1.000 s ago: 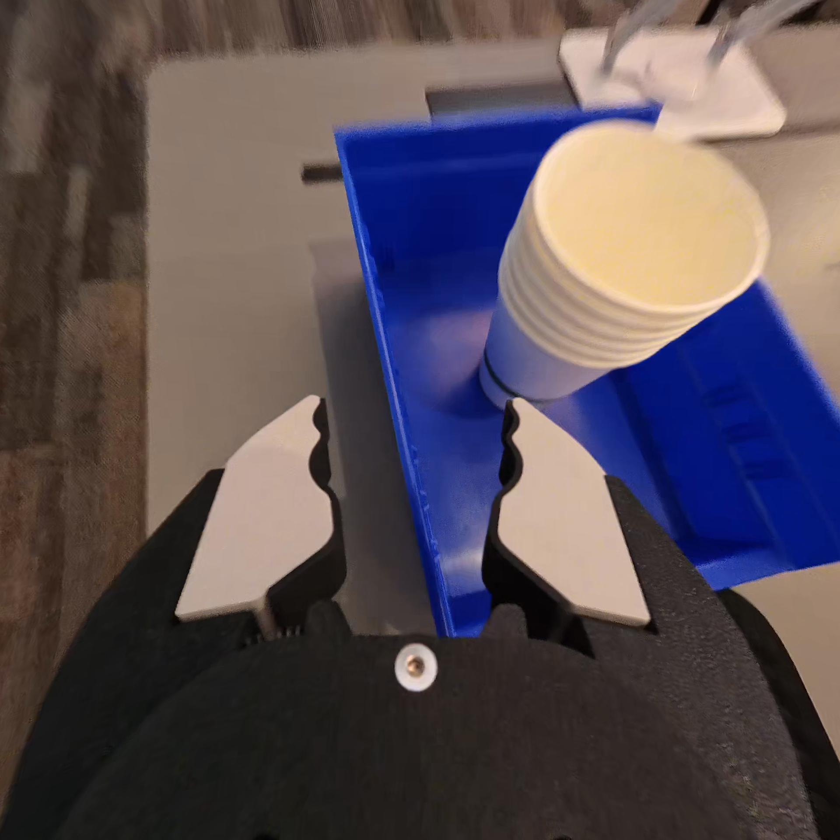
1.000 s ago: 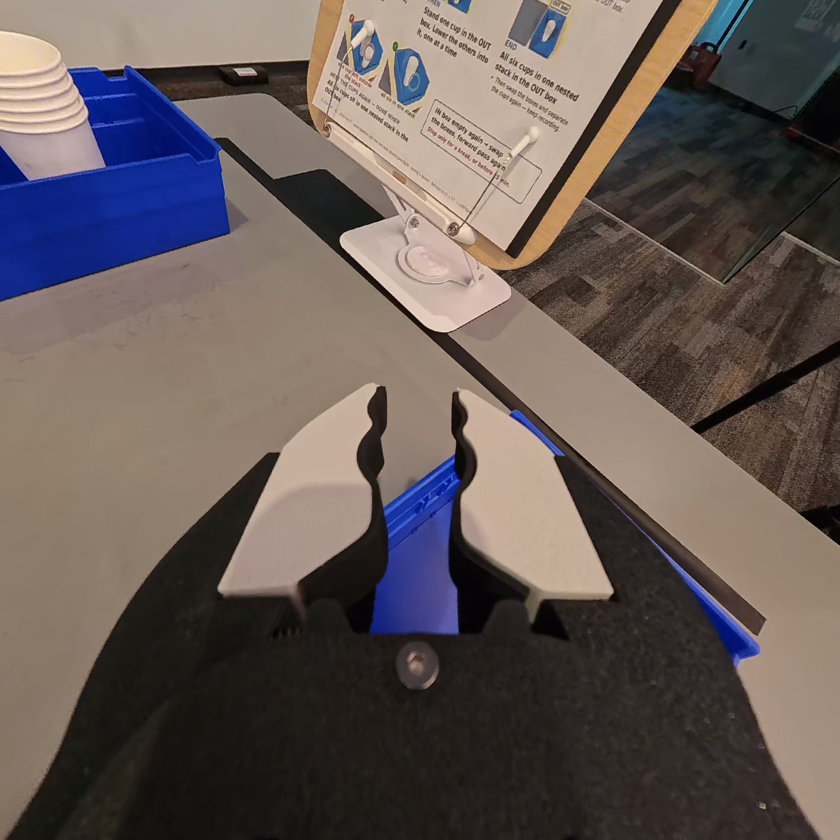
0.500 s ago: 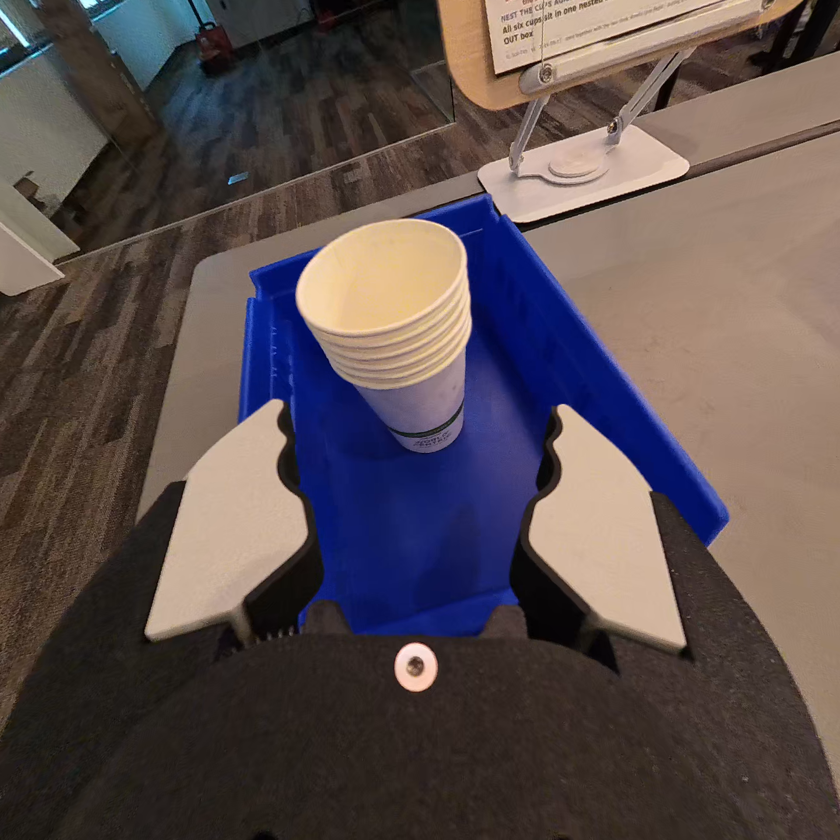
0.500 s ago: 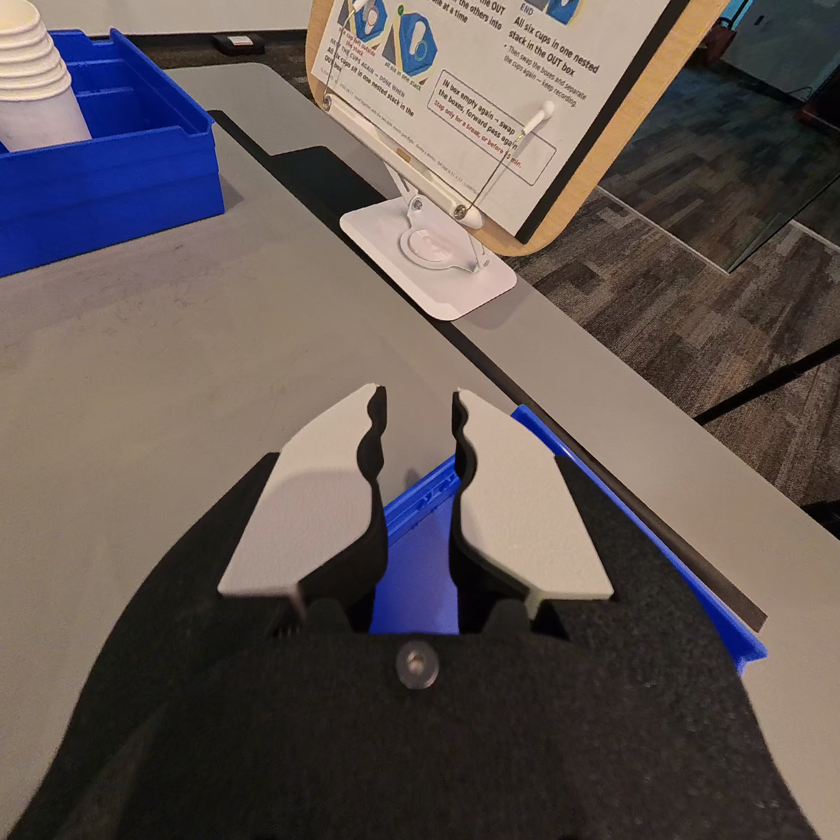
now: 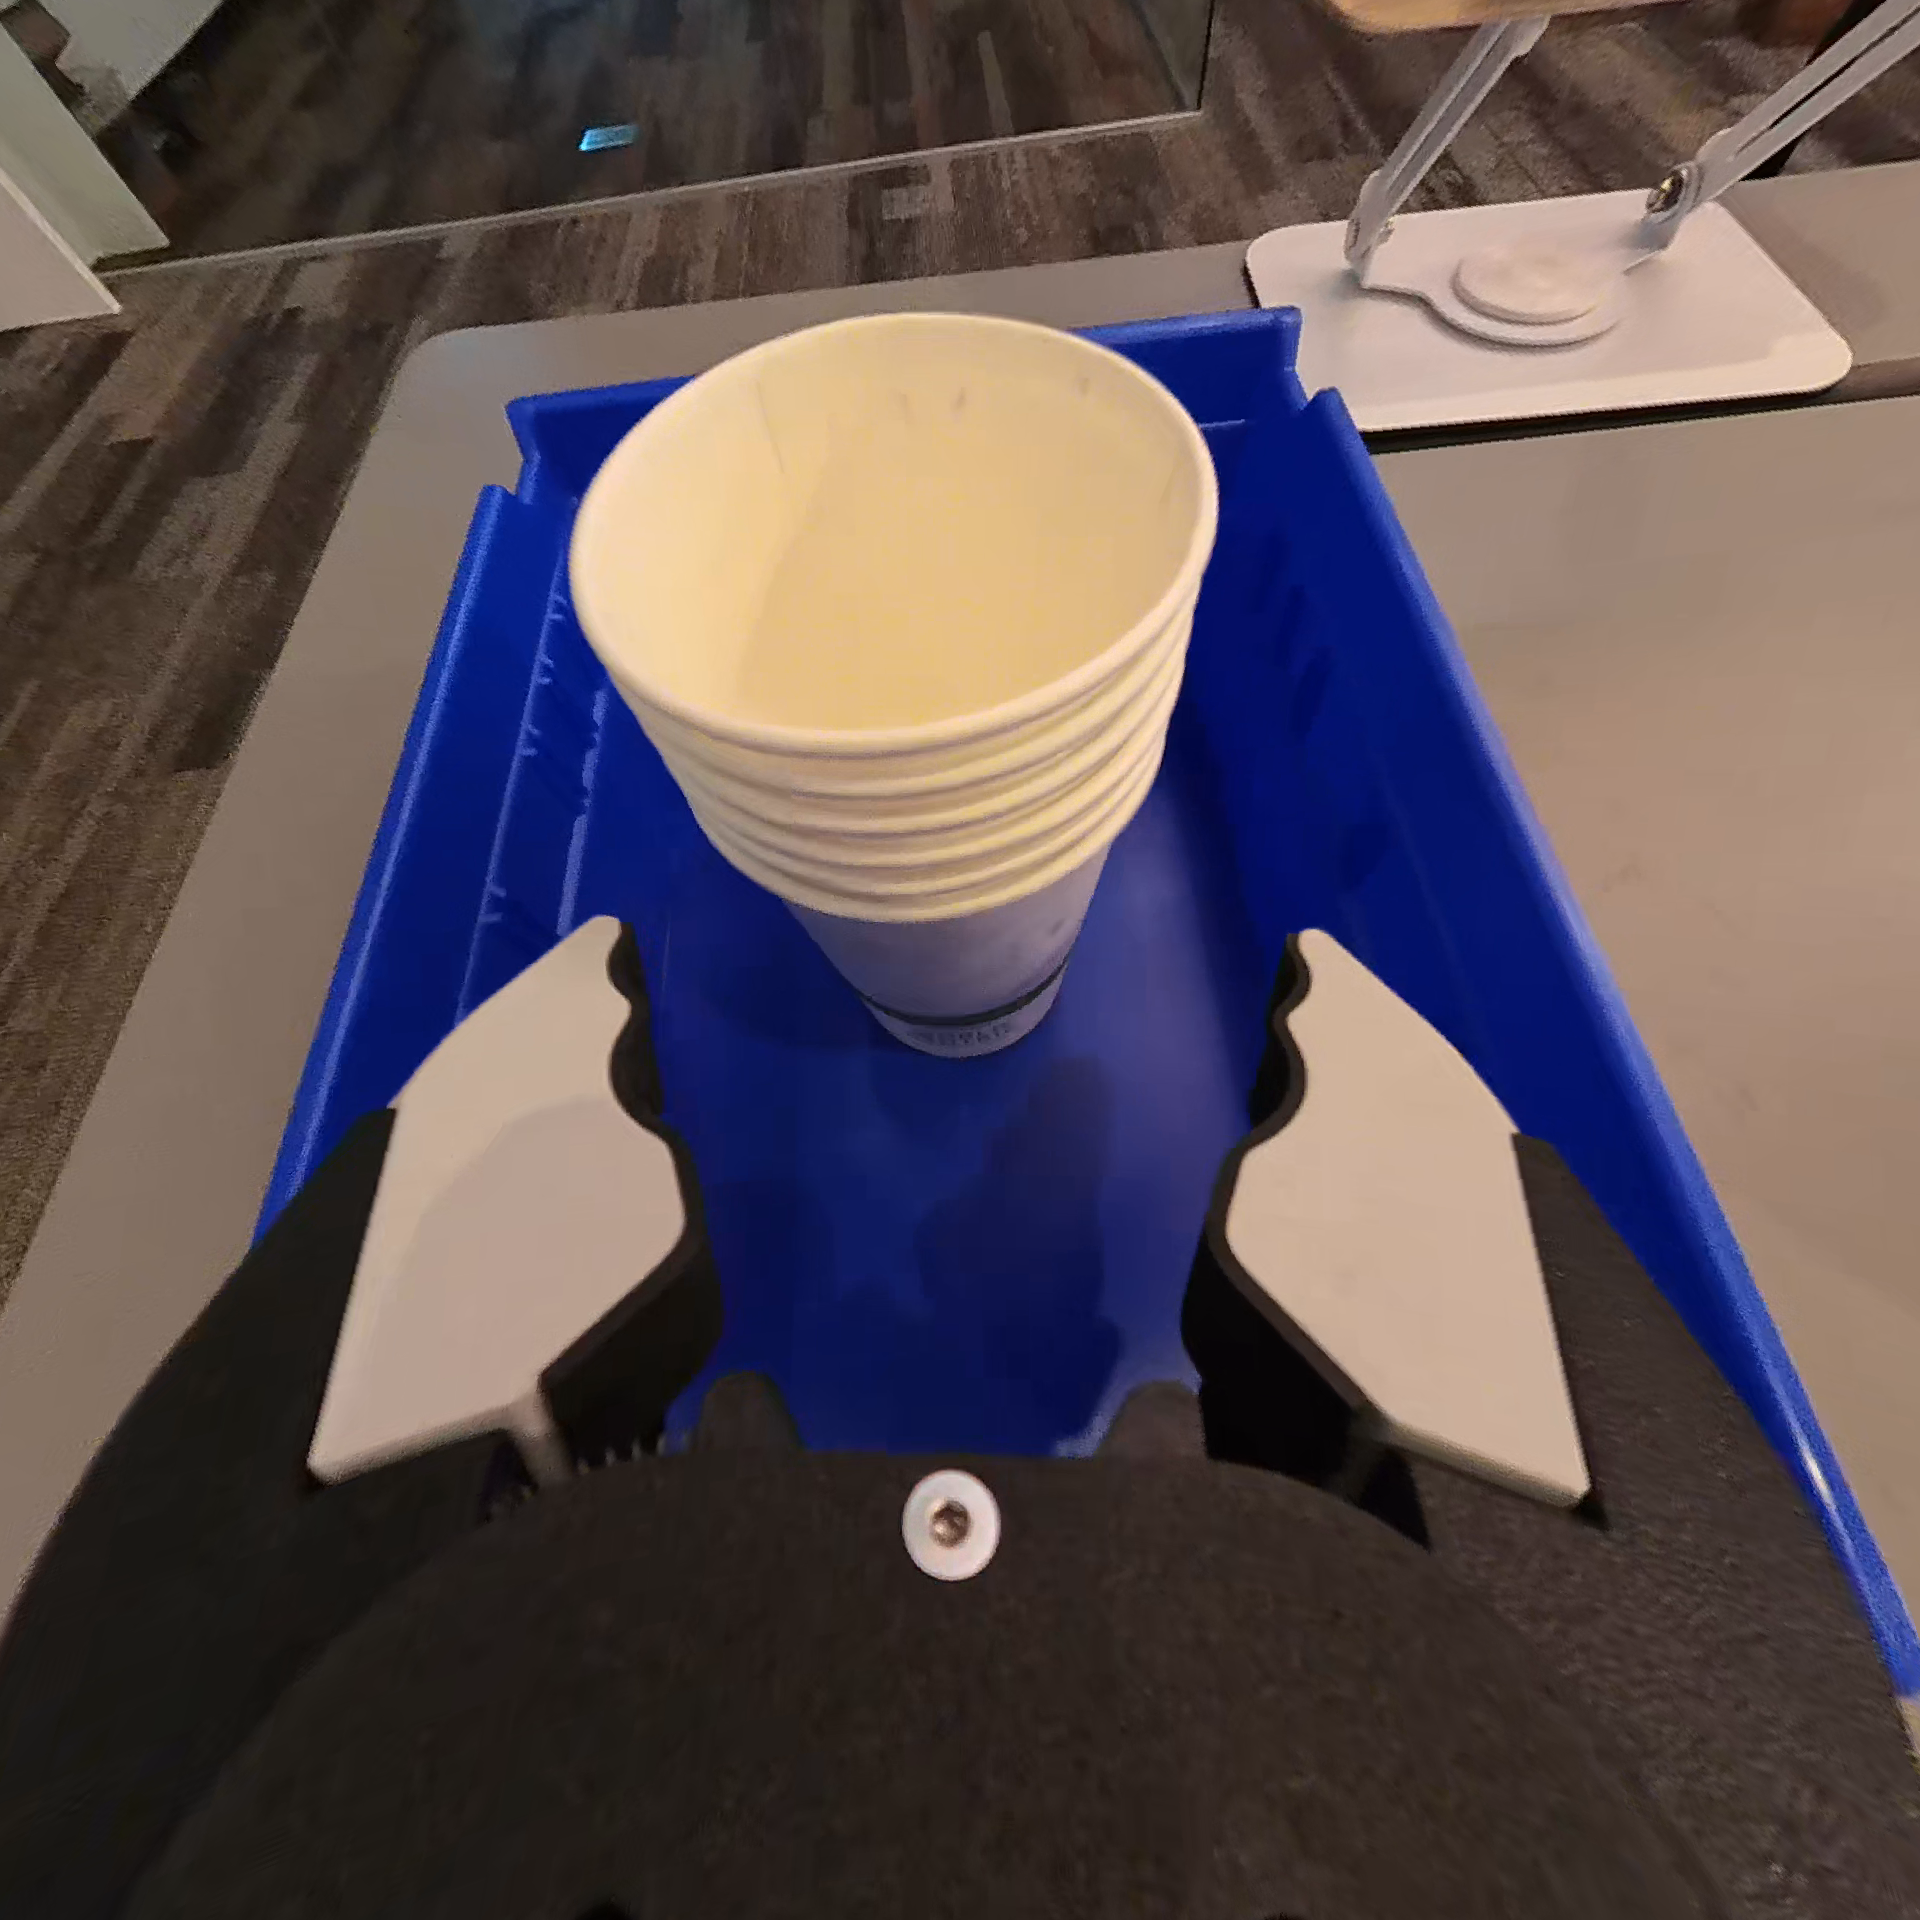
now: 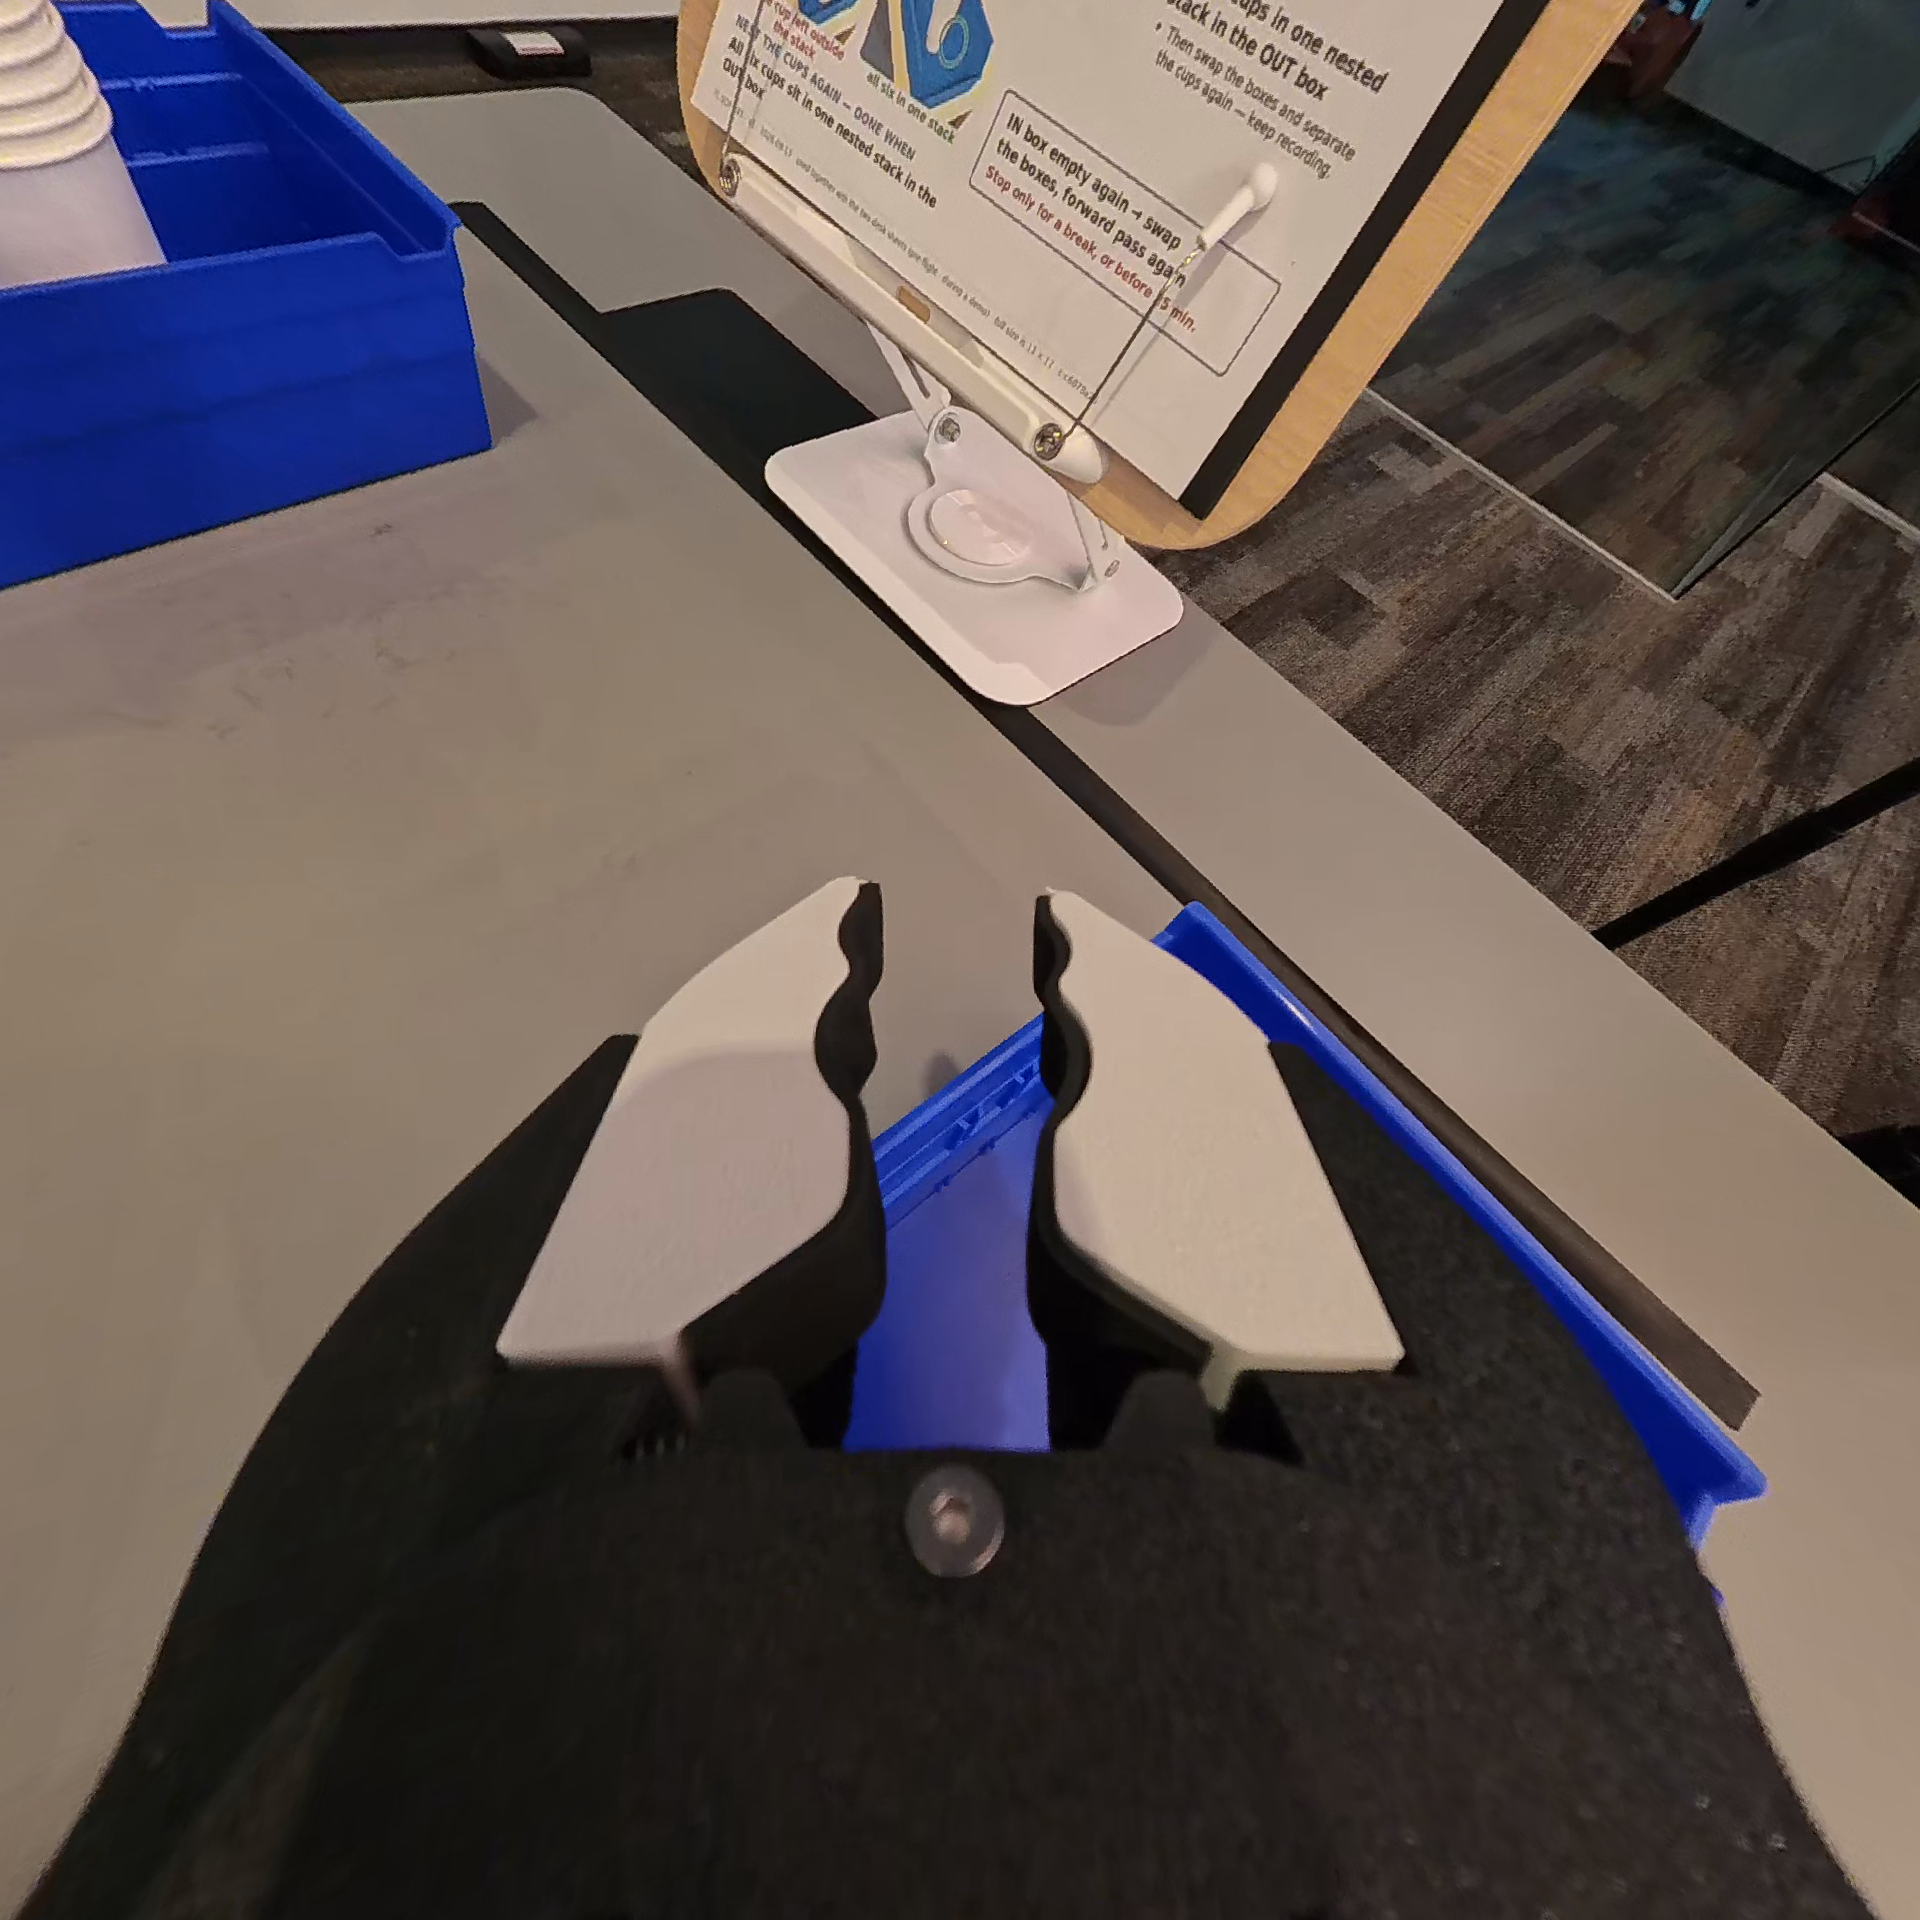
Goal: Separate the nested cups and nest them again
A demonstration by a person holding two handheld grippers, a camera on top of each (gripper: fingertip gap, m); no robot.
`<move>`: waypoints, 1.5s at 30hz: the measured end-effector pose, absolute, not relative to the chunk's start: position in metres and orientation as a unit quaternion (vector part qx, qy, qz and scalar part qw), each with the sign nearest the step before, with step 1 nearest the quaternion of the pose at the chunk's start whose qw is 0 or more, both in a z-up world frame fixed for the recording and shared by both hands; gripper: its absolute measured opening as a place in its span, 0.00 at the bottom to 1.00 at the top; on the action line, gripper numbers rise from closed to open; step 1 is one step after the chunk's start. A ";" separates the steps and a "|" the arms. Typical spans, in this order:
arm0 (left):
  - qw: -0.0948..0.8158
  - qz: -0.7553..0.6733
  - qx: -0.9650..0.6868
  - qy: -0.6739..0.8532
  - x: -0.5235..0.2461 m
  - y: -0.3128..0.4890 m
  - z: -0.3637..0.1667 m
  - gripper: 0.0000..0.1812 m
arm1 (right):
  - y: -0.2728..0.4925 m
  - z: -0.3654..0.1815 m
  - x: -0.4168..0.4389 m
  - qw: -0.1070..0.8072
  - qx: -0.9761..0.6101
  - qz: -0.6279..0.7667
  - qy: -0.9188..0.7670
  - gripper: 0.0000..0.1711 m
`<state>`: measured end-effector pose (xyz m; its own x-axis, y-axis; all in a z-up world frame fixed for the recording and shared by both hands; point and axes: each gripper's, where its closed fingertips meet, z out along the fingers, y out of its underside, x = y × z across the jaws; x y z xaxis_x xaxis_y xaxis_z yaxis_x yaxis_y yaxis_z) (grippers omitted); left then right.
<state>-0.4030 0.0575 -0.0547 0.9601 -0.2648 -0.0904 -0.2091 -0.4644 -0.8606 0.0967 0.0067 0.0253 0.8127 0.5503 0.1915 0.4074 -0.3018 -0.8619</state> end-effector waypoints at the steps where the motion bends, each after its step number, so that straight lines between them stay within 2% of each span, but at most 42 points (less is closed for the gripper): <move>1: 0.501 -0.027 -0.854 0.137 -0.403 0.060 -0.055 0.63 | 0.007 0.025 0.097 0.509 -0.805 0.072 -0.297 0.16; 13: 0.463 -0.027 -0.878 0.121 -0.400 0.084 -0.080 0.68 | 0.009 0.021 0.100 0.504 -0.808 0.072 -0.296 0.16; 29: 0.485 -0.010 -0.867 0.112 -0.406 0.104 -0.085 0.63 | 0.009 0.016 0.102 0.494 -0.814 0.073 -0.297 0.16; 45: 0.519 -0.058 -0.846 0.107 -0.395 0.111 -0.085 0.58 | 0.011 0.007 0.102 0.479 -0.821 0.068 -0.303 0.16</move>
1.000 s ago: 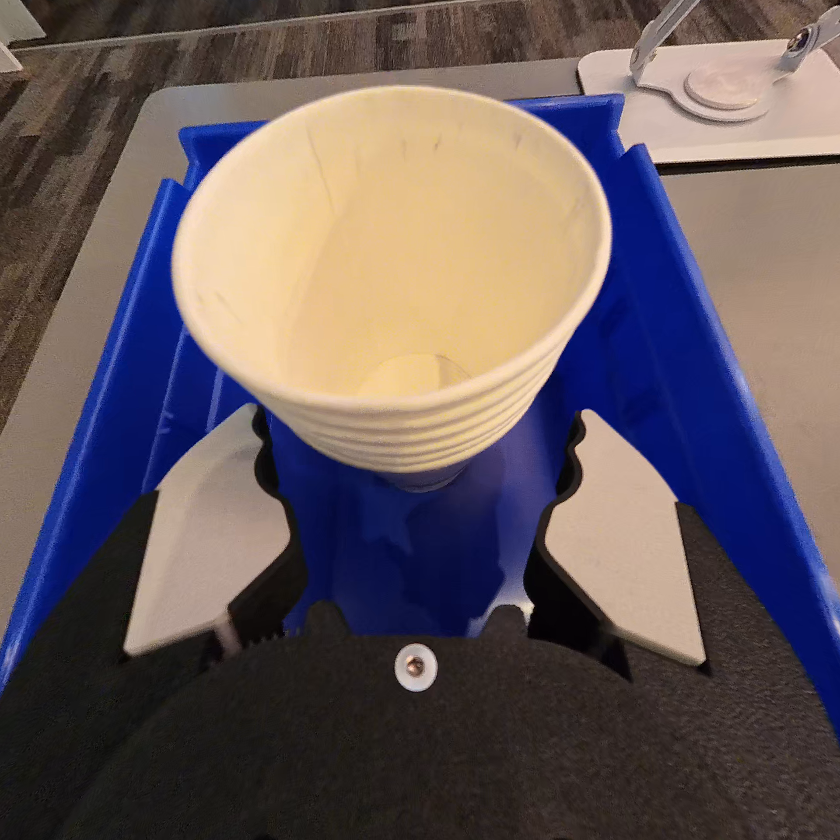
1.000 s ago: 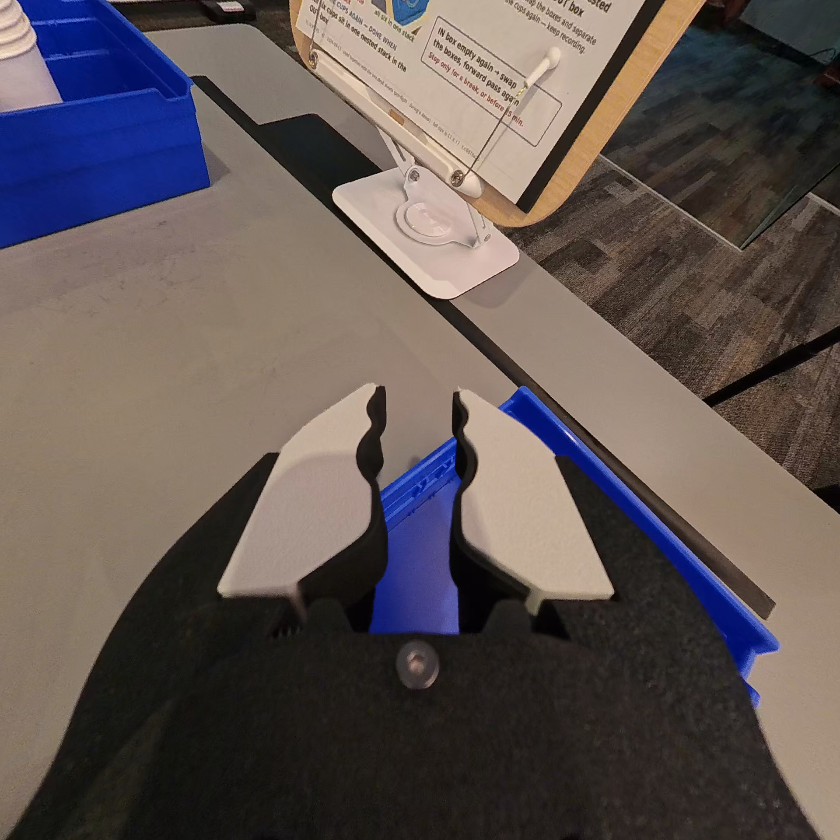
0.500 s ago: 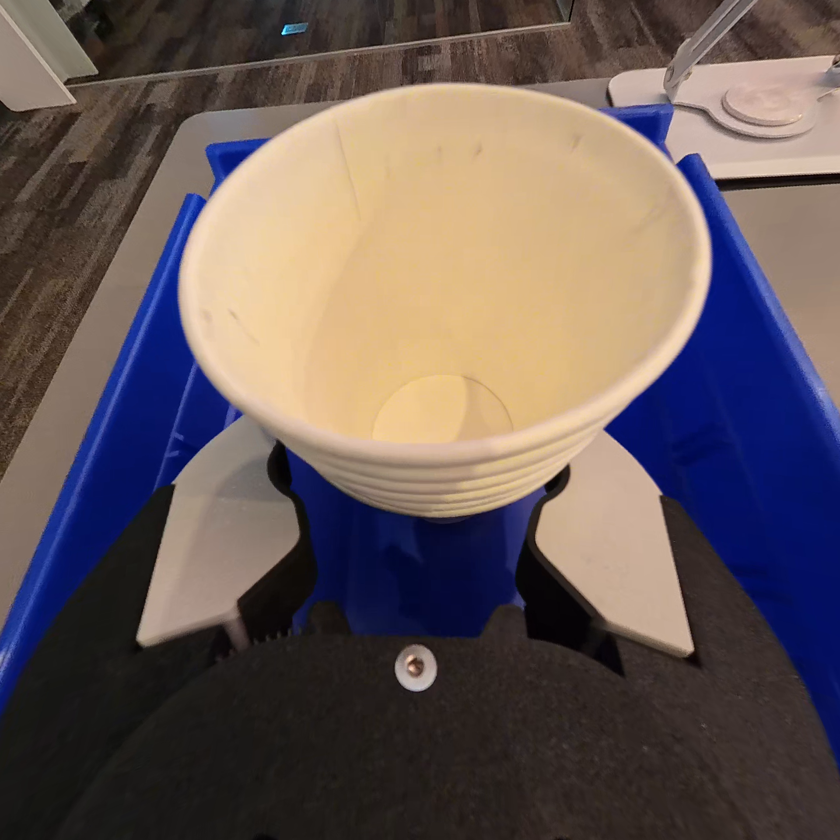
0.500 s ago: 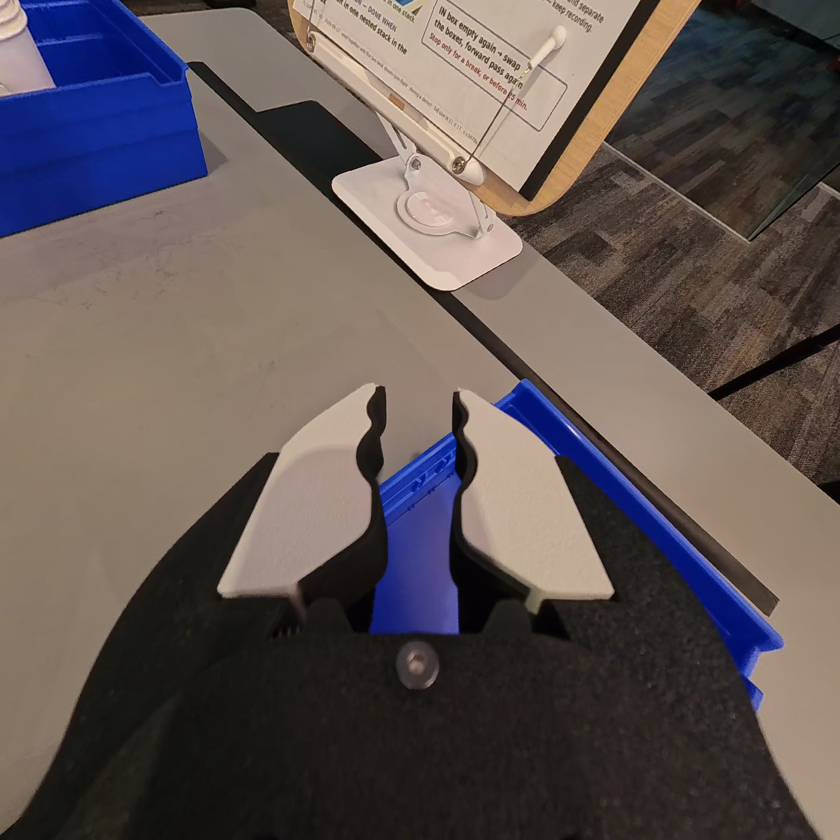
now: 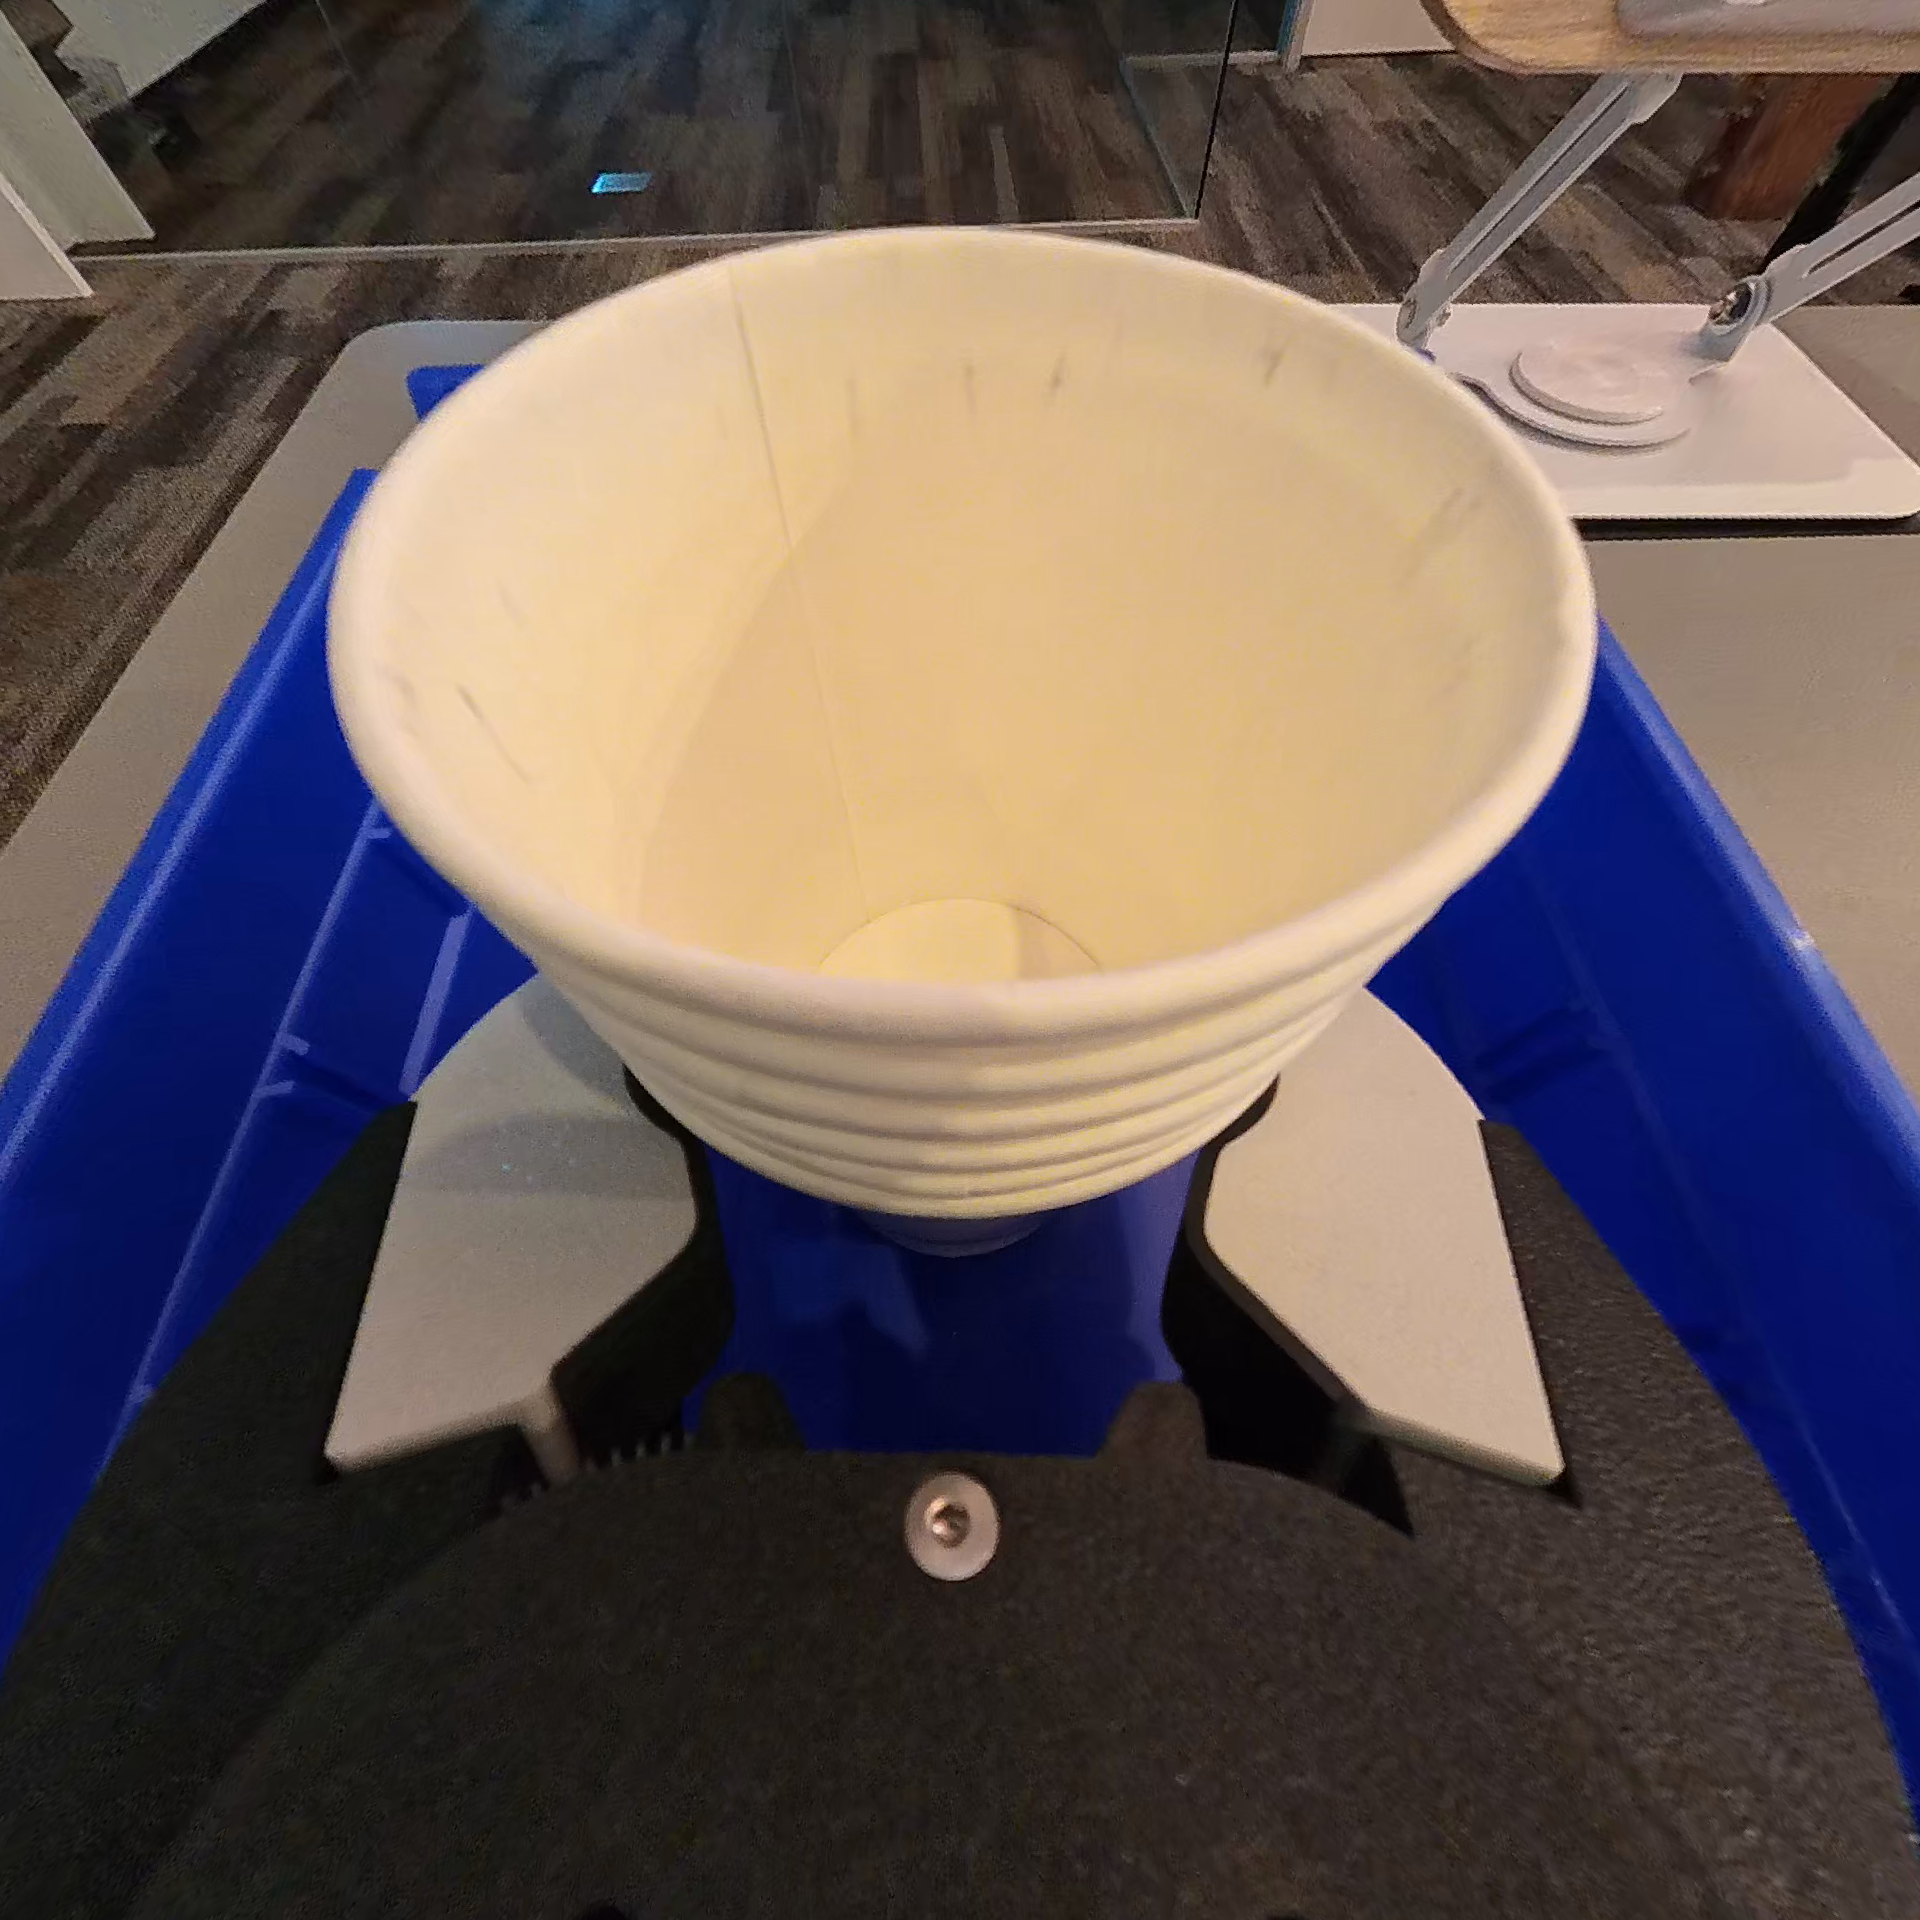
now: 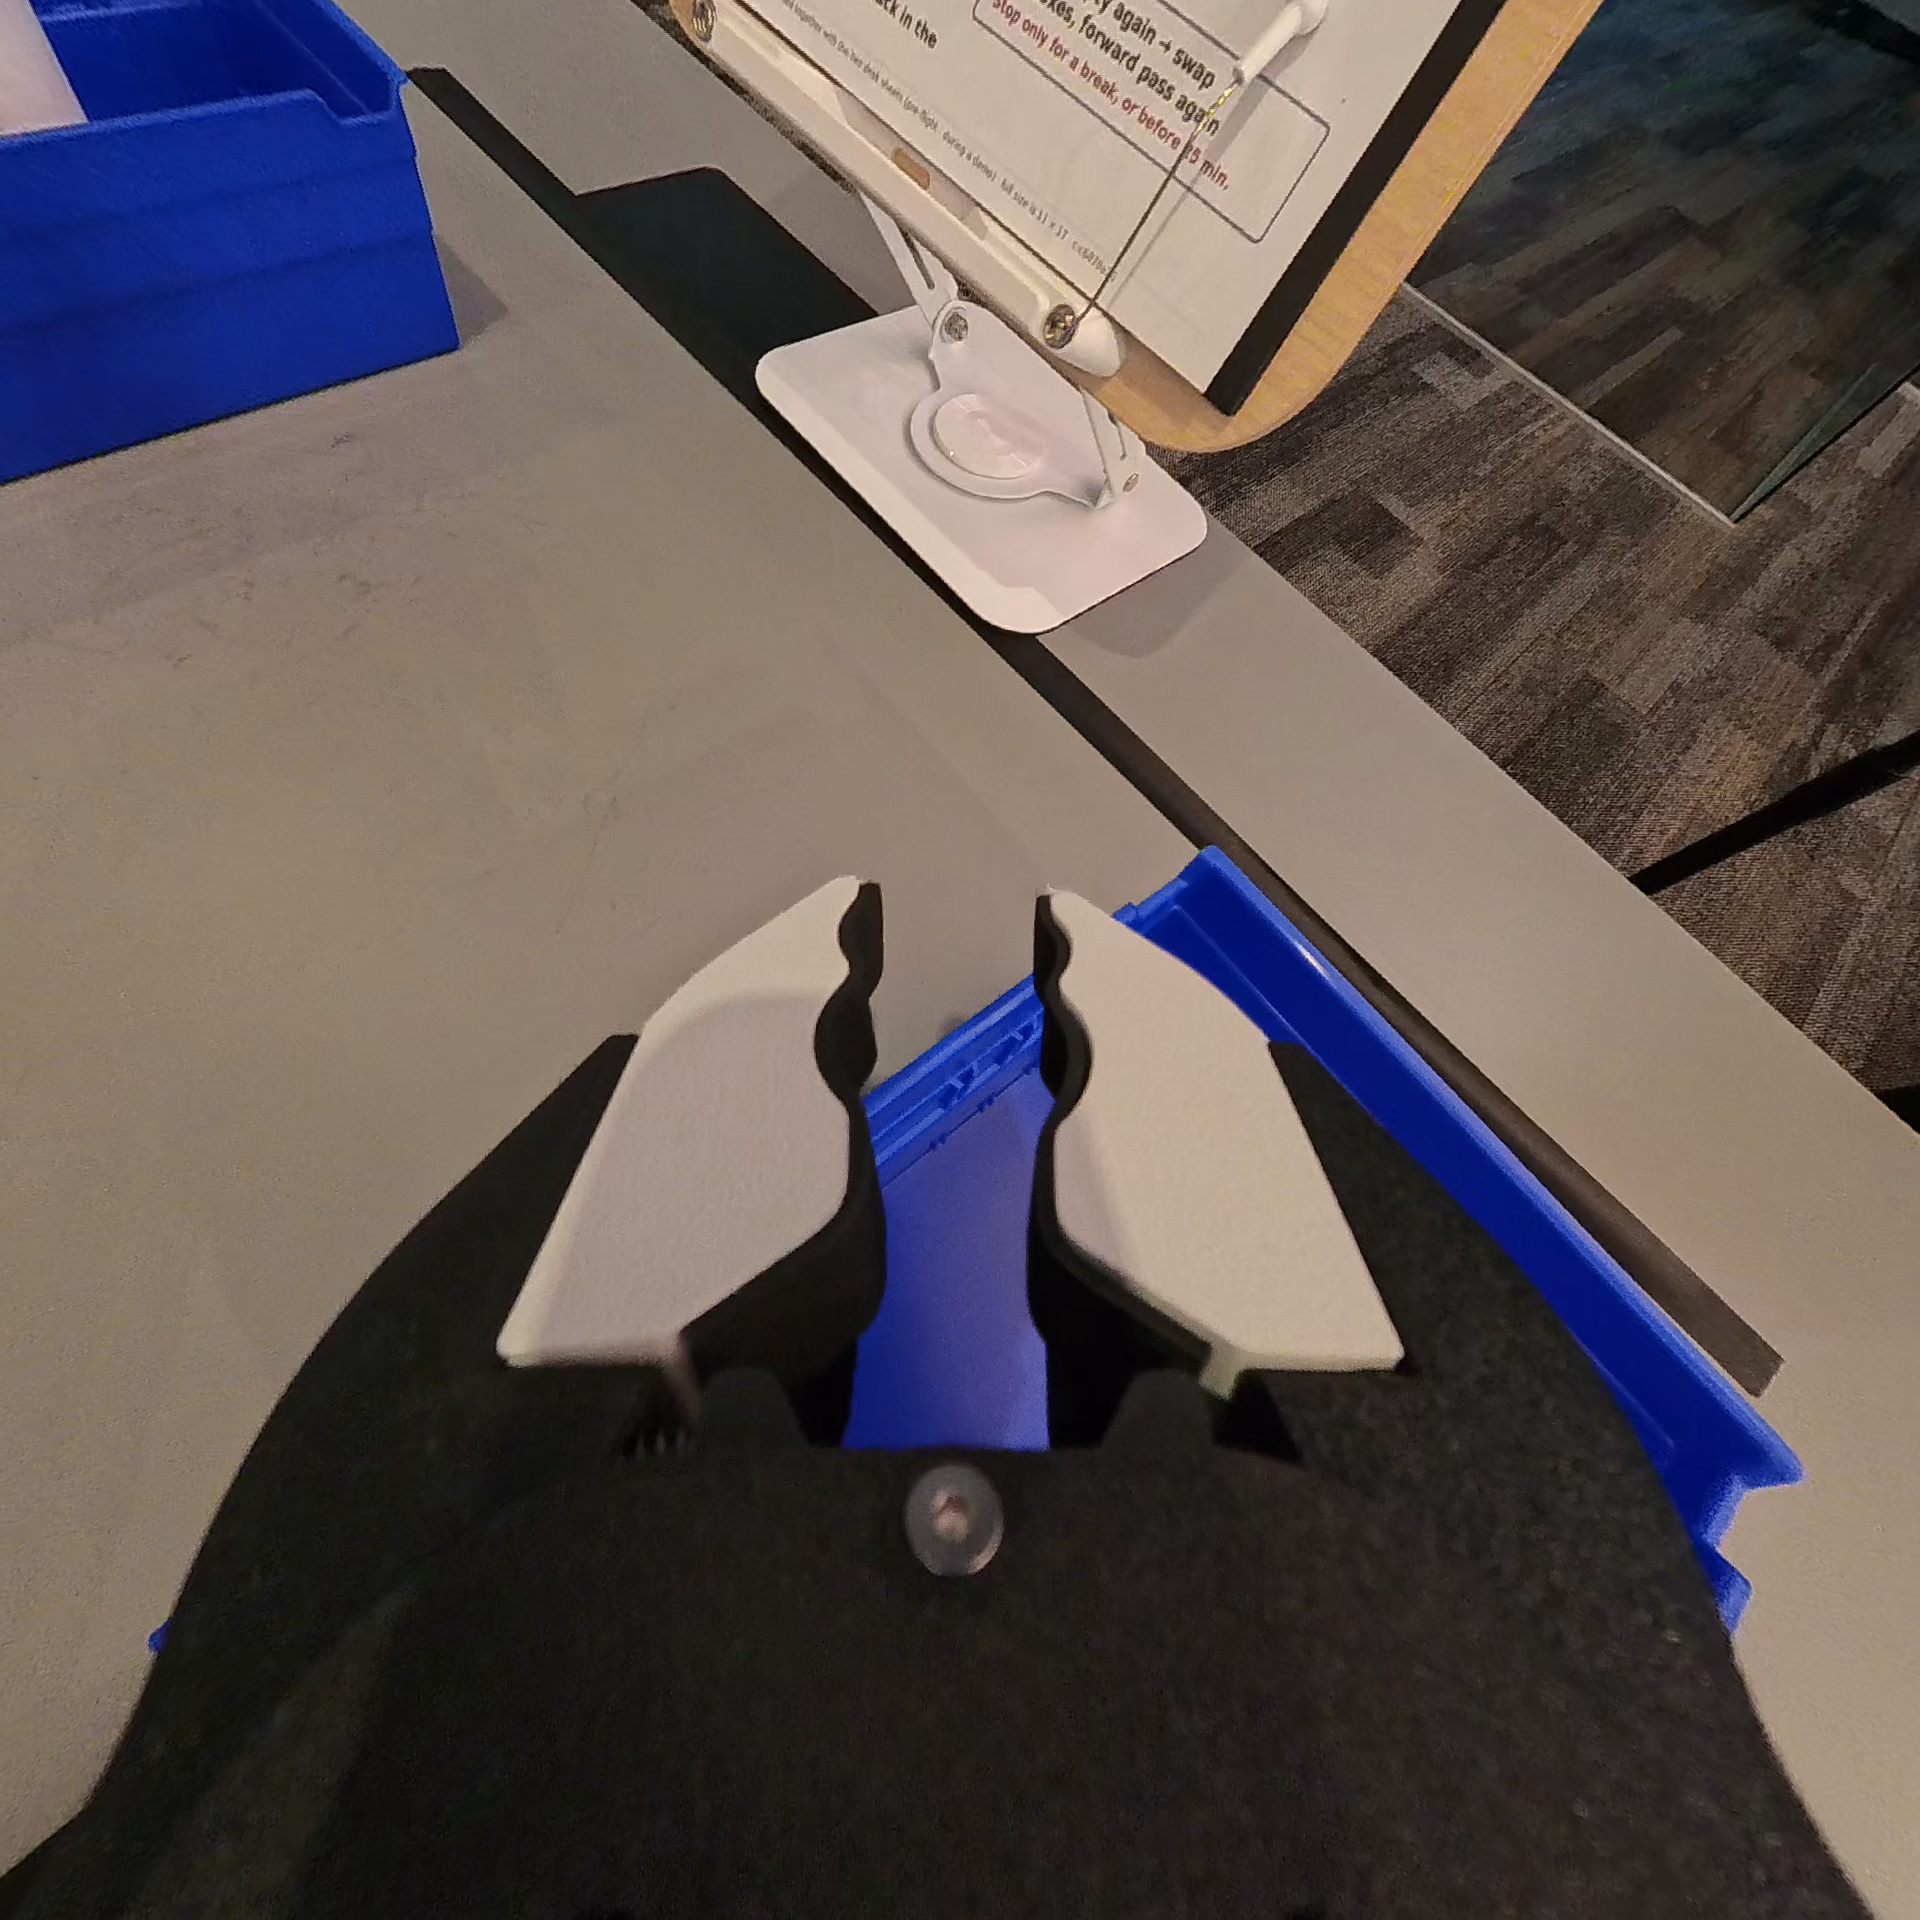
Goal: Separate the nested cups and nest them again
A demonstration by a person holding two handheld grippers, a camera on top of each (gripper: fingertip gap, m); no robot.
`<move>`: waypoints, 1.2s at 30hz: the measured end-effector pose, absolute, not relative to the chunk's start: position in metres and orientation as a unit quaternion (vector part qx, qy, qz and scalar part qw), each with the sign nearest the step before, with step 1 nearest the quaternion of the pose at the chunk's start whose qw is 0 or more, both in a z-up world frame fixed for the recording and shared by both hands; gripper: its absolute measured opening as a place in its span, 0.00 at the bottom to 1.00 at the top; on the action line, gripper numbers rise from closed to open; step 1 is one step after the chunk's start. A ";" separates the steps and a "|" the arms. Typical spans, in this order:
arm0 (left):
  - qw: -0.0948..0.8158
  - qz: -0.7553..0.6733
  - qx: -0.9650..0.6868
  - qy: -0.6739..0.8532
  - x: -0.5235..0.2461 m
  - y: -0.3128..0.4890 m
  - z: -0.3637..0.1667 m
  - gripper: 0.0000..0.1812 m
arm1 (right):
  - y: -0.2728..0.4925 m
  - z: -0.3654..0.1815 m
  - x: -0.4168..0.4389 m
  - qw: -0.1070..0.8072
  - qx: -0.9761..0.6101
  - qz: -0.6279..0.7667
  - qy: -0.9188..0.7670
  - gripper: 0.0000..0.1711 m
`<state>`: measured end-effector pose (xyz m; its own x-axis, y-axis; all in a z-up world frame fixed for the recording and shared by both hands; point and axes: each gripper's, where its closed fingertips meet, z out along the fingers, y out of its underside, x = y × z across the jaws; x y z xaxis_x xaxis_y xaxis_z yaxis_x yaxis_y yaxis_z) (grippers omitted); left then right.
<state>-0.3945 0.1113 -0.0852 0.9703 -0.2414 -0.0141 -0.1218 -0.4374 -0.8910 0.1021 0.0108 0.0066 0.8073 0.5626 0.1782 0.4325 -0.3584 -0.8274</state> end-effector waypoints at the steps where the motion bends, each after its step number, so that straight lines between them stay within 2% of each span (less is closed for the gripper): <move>1: 0.520 -0.058 -0.845 0.107 -0.395 0.111 -0.085 0.58 | 0.011 0.006 0.102 0.477 -0.822 0.067 -0.304 0.16; 28: 0.539 -0.070 -0.827 0.145 -0.383 0.096 -0.061 0.55 | 0.012 -0.007 0.102 0.455 -0.831 0.061 -0.313 0.16; 36: 0.579 -0.084 -0.793 0.172 -0.369 0.084 -0.029 0.55 | 0.012 -0.010 0.101 0.449 -0.834 0.061 -0.316 0.16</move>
